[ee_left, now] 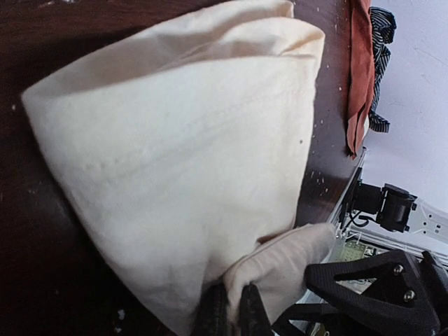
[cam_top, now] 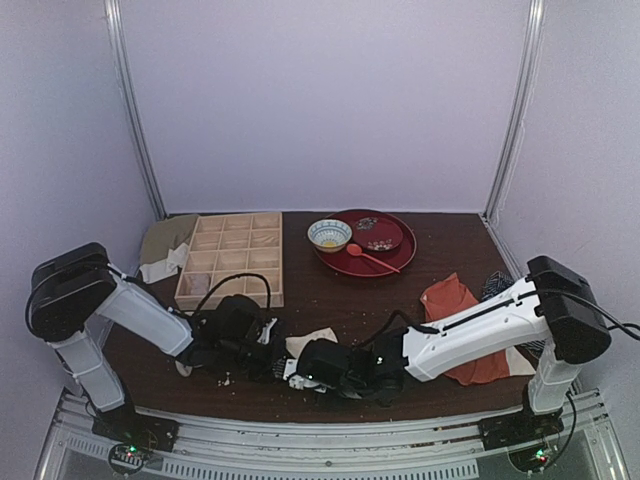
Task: Roll the underwear
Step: Roll the underwear at the center of the board.
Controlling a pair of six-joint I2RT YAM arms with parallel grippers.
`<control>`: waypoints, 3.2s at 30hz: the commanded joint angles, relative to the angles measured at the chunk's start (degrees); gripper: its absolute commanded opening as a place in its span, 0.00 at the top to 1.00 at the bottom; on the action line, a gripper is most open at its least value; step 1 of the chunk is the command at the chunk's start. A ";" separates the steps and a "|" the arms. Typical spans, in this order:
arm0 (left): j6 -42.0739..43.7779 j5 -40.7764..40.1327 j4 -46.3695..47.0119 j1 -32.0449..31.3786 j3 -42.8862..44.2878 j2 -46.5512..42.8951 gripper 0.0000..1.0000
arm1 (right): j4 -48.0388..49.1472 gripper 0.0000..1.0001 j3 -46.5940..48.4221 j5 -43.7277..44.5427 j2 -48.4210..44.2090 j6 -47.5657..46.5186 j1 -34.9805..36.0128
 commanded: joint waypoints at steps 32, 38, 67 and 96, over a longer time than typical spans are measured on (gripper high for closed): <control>4.50 -0.04 -12.37 2.07 -1.59 2.97 1.00 | 3.94 1.00 -3.12 8.27 6.82 -2.96 3.98; 6.08 -2.16 -17.13 4.53 -1.23 -4.85 0.70 | 2.09 1.00 -2.02 6.64 5.25 -1.91 4.00; 8.71 -1.77 -16.98 7.22 1.57 -4.83 0.81 | -9.99 1.00 9.45 -3.35 6.50 -3.70 3.98; 10.39 -5.31 -24.88 7.24 4.04 -4.35 1.00 | -23.25 1.00 20.47 -36.67 14.83 1.55 -5.02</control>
